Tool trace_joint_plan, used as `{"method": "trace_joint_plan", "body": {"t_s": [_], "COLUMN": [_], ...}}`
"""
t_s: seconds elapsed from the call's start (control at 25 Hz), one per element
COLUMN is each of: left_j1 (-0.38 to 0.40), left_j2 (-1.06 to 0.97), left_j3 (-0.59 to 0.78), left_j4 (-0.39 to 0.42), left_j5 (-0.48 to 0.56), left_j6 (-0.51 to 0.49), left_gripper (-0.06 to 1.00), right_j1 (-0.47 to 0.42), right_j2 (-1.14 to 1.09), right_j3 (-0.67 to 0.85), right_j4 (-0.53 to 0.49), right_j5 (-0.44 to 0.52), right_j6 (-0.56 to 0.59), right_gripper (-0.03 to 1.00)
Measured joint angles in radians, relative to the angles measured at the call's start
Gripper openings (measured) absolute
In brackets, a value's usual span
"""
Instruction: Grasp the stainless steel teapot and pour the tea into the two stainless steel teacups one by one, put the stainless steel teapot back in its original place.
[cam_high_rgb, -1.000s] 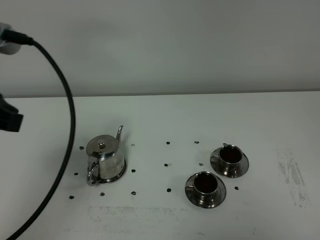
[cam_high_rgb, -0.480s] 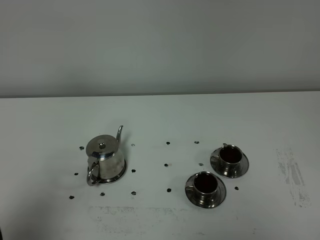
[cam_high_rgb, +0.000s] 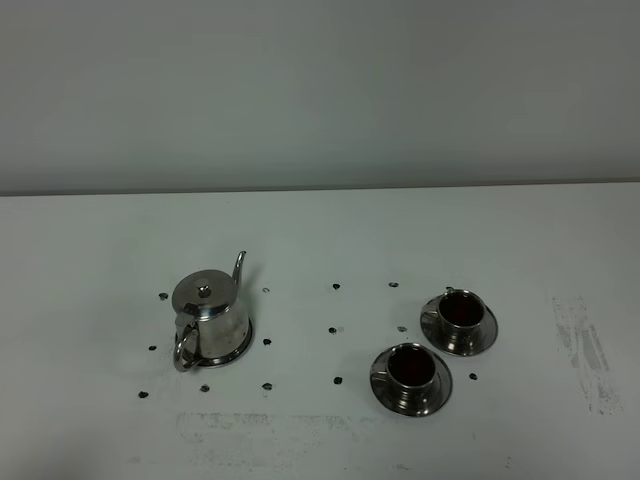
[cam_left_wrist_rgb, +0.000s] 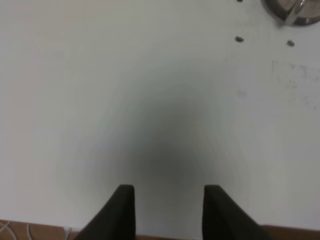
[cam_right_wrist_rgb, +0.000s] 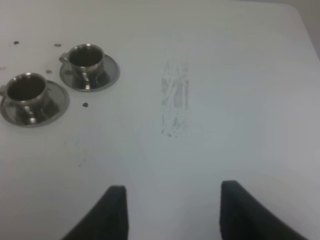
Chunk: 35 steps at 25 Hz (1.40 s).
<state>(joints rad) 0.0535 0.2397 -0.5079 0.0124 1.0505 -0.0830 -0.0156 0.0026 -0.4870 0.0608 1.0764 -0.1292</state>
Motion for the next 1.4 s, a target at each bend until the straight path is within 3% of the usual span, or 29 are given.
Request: {"method": "trace_joint_plan", "body": {"t_s": [0.4,1.4], "left_j1": [0.000,0.001], "left_j2": [-0.238,-0.248], "left_j3": [0.001,0.002], "left_j4": [-0.044,-0.053], "left_j5": [0.000,0.000], "left_j6": [0.064,0.083], "left_gripper": [0.39,0.39], "right_j1": [0.000,0.000], "right_j2": [0.000,0.000], "right_j3": [0.000,0.000], "right_j4": [0.000,0.000], "right_j5": [0.000,0.000], "right_j6": [0.000,0.000], "right_gripper": [0.44,0.44]}}
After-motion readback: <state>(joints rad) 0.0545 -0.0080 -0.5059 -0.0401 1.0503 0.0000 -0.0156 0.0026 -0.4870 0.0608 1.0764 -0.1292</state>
